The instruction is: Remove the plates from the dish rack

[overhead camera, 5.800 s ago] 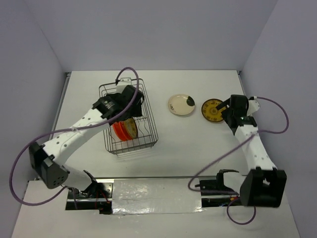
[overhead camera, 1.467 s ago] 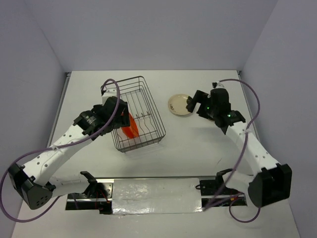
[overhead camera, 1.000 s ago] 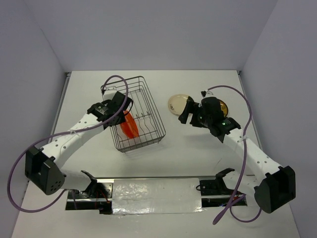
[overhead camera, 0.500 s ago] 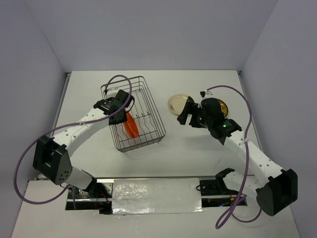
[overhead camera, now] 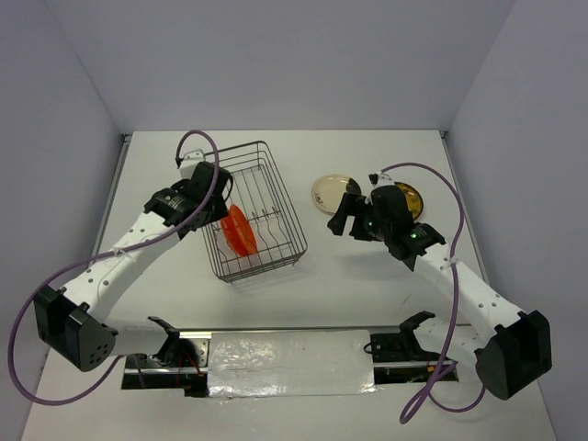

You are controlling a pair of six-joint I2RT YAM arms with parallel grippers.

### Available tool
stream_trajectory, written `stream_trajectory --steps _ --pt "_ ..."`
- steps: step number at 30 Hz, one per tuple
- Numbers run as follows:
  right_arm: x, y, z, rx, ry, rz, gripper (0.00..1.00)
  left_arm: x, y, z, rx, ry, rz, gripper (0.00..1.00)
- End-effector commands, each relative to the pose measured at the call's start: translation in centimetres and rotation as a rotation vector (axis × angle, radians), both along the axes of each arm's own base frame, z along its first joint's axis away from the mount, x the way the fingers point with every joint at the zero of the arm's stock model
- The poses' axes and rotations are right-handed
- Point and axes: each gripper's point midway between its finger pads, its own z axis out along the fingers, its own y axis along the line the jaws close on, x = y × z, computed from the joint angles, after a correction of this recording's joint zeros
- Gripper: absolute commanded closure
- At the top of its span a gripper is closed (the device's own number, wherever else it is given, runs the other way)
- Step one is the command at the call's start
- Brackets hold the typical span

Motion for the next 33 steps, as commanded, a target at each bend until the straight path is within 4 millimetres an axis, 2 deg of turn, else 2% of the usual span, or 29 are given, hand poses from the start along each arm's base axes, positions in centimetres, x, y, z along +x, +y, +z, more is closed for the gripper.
stream_trajectory --steps 1,8,11,14,19,22,24,25,27,30,33 --pt "0.6 0.6 1.0 0.019 -0.045 0.009 0.05 0.7 -0.5 -0.2 0.004 0.013 -0.014 0.49" --pt "0.5 0.5 0.6 0.008 -0.039 0.011 0.05 1.8 -2.2 -3.3 -0.015 0.070 -0.042 0.48" --pt "0.3 0.4 0.2 0.003 -0.034 0.012 0.05 1.8 -2.1 -4.8 0.002 0.105 -0.033 0.50" --pt "0.2 0.4 0.0 0.000 -0.032 0.014 0.05 1.5 -1.6 -6.0 0.028 0.132 -0.015 0.61" --pt "0.2 0.5 -0.2 0.003 -0.031 0.017 0.05 0.6 -0.7 -7.4 0.038 0.161 0.014 0.64" --pt "0.3 0.6 -0.4 0.007 -0.027 0.018 0.05 0.6 -0.6 -7.6 0.034 0.153 0.007 0.71" --pt "0.2 0.7 -0.6 0.010 -0.021 0.021 0.05 0.5 -0.3 -8.0 0.052 0.174 0.003 0.84" --pt "0.2 0.7 -0.7 0.012 -0.018 0.023 0.05 0.4 0.0 -7.9 0.075 0.186 -0.008 0.93" --pt "0.2 0.8 -0.7 0.017 -0.019 0.023 0.05 0.5 0.4 -7.9 0.122 0.201 -0.022 0.99" --pt "0.2 0.9 -0.8 0.021 -0.018 0.024 0.05 0.4 1.9 -6.6 0.223 0.214 -0.020 1.00" --pt "0.2 1.1 -0.8 0.030 -0.015 0.029 0.05 0.2 3.3 -4.1 0.272 0.190 0.024 1.00"
